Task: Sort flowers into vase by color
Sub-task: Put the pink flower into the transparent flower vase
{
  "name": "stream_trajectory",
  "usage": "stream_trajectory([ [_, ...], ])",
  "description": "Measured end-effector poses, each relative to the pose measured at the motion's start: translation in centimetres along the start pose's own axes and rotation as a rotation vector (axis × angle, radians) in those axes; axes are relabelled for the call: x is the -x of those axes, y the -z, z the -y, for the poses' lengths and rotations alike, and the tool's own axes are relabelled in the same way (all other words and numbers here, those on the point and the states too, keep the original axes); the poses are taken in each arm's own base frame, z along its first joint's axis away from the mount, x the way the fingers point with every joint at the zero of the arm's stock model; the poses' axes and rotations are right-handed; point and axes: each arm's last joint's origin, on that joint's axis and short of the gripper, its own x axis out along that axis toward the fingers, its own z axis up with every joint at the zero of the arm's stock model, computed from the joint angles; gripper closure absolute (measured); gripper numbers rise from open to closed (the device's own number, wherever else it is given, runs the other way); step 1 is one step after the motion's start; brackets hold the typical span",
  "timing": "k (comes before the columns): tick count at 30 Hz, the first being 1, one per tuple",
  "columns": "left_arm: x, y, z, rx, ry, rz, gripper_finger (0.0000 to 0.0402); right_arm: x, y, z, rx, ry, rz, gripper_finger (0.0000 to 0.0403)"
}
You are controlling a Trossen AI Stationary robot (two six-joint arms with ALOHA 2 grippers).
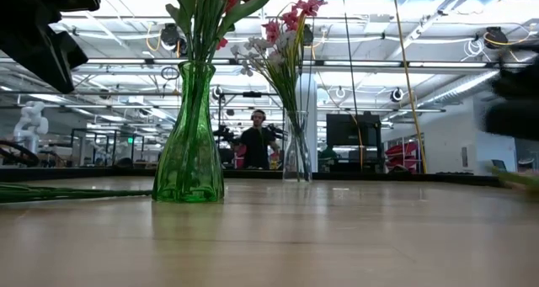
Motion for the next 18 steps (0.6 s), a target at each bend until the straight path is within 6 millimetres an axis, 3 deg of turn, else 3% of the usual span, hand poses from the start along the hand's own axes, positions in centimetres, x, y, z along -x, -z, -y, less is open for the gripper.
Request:
stream_trajectory([
  [2, 0.0, 0.0, 0.0, -0.004, -0.006, 0.004, 0.0327, 0.4, -0.3, -0.2, 0.052, -0.041, 0.085, 0.0396],
  [11, 0.0, -0.1, -0.1, -0.007, -0.028, 0.022, 0.0327, 0.4, -0.2, -1.5, 0.257, -0.158, 0.098, 0.0399],
  [16, 0.0, -0.1, -0.1, -0.008, -0.028, 0.021, 0.0327, 0.4, -0.8, -2.0, 0.188, -0.165, 0.077, 0.0398],
  [18, 0.0, -0.1, -0.1, -0.007, -0.028, 0.022, 0.0327, 0.5, -1.0, -2.8, 0.193, -0.257, 0.136, 0.0399],
])
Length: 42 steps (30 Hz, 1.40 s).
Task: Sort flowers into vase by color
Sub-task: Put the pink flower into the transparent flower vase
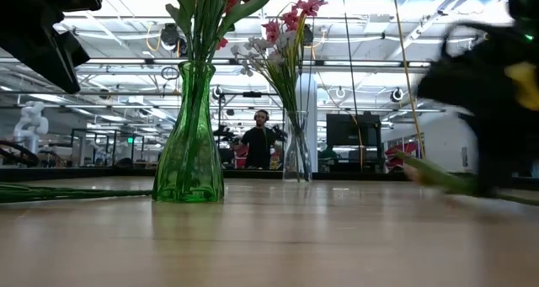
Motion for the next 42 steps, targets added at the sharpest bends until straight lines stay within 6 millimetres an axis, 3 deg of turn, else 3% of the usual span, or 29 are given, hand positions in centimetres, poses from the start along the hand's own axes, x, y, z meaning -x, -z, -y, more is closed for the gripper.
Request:
stream_trajectory([
  [3, 0.0, 0.0, 0.0, 0.005, 0.003, -0.002, 0.0327, -0.1, -0.9, -1.7, 0.026, -0.175, 0.169, 0.0400],
  [7, 0.0, 0.0, 0.0, 0.008, 0.008, -0.004, 0.0327, -0.6, -3.4, -3.3, 0.071, -0.244, 0.270, 0.0402],
  [10, 0.0, 0.0, 0.0, 0.009, 0.009, -0.004, 0.0327, -0.9, -6.5, -4.2, 0.173, -0.283, 0.277, 0.0402],
  [14, 0.0, 0.0, 0.0, 0.006, 0.004, -0.008, 0.0327, -0.6, -11.5, -4.0, 0.314, -0.484, 0.296, 0.0402],
  [17, 0.0, 0.1, 0.0, 0.004, 0.001, -0.011, 0.0327, 0.2, -14.7, -1.9, 0.356, -0.573, 0.393, 0.0402],
  [20, 0.0, 0.1, 0.0, 0.004, 0.000, -0.010, 0.0327, 1.2, -16.7, 1.3, 0.366, -0.617, 0.501, 0.0403],
  [26, 0.0, 0.0, -0.1, 0.003, -0.010, 0.000, 0.0327, 3.0, -18.2, 7.7, 0.376, -0.872, 0.836, 0.0403],
  [32, 0.0, 0.0, -0.1, 0.002, -0.033, 0.022, 0.0327, 2.6, -20.3, 13.1, 0.119, -0.977, 1.263, 0.0403],
  [35, 0.0, -0.1, -0.2, 0.002, -0.050, 0.039, 0.0327, 2.7, -21.8, 13.6, 0.127, -0.982, 1.314, 0.0402],
  [42, 0.0, -0.2, -0.3, 0.001, -0.101, 0.089, 0.0327, 3.9, -26.8, 12.1, 0.239, -0.921, 1.395, 0.0402],
])
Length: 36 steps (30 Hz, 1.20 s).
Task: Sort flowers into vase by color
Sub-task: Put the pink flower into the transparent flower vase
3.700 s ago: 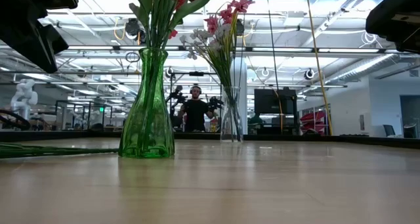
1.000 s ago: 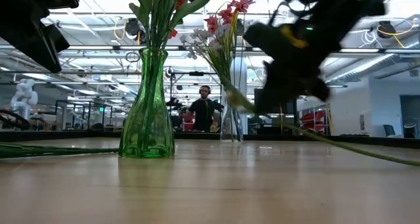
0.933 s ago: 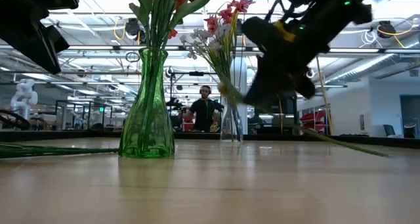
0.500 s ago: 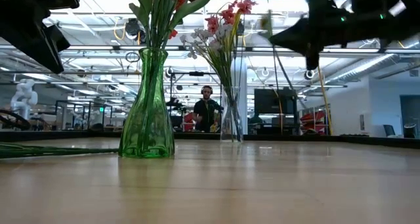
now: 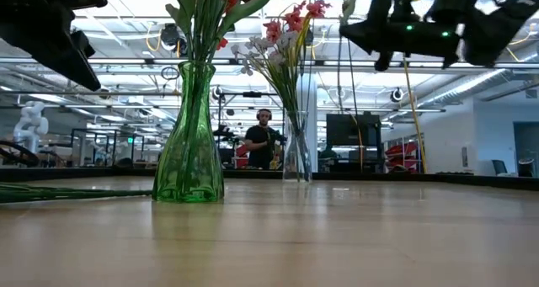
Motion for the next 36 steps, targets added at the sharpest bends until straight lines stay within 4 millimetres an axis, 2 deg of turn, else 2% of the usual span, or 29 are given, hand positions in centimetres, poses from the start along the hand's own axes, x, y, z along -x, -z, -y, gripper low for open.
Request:
stream_trajectory([
  [3, 0.0, -0.1, -0.1, 0.000, -0.020, 0.019, 0.0327, -1.3, -0.3, 1.1, -0.002, 0.030, 0.035, 0.0402],
  [7, 0.0, -0.2, -0.2, 0.000, -0.052, 0.050, 0.0327, -2.3, -0.7, 2.3, -0.039, -0.062, 0.162, 0.0402],
  [10, 0.0, -0.2, -0.2, 0.000, -0.056, 0.054, 0.0327, -3.0, -0.3, 3.0, -0.076, -0.091, 0.215, 0.0402],
  [18, 0.0, -0.2, -0.2, 0.001, -0.056, 0.054, 0.0327, -6.0, 1.6, 3.5, -0.130, -0.231, 0.150, 0.0402],
  [26, 0.0, -0.1, -0.1, 0.003, -0.048, 0.047, 0.0327, -6.3, 3.3, 4.1, -0.087, -0.218, 0.102, 0.0402],
  [36, 0.0, -0.1, -0.1, 0.002, -0.047, 0.046, 0.0327, -6.4, 6.8, 4.9, -0.105, -0.231, -0.019, 0.0402],
])
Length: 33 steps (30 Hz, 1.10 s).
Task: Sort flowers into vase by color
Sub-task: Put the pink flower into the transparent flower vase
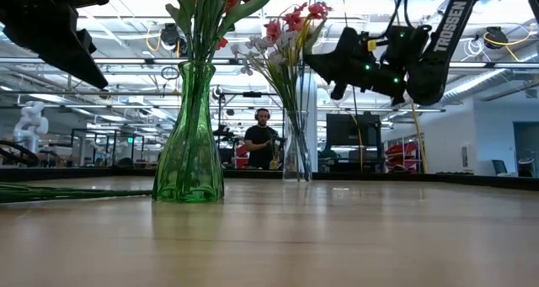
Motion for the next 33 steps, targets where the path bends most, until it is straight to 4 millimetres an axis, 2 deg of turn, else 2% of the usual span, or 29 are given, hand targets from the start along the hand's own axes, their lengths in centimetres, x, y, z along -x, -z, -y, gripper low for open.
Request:
stream_trajectory([
  [12, 0.0, 0.0, 0.0, 0.000, 0.000, 0.000, 0.0327, 0.2, 1.8, 0.3, -0.008, -0.087, -0.124, 0.0402],
  [19, 0.0, 0.0, 0.0, 0.000, 0.000, 0.000, 0.0327, 0.3, 2.5, 0.5, 0.065, -0.094, -0.193, 0.0402],
  [33, 0.0, 0.0, 0.0, 0.003, 0.003, 0.003, 0.0327, 0.6, 3.7, 0.9, 0.091, -0.066, -0.306, 0.0403],
])
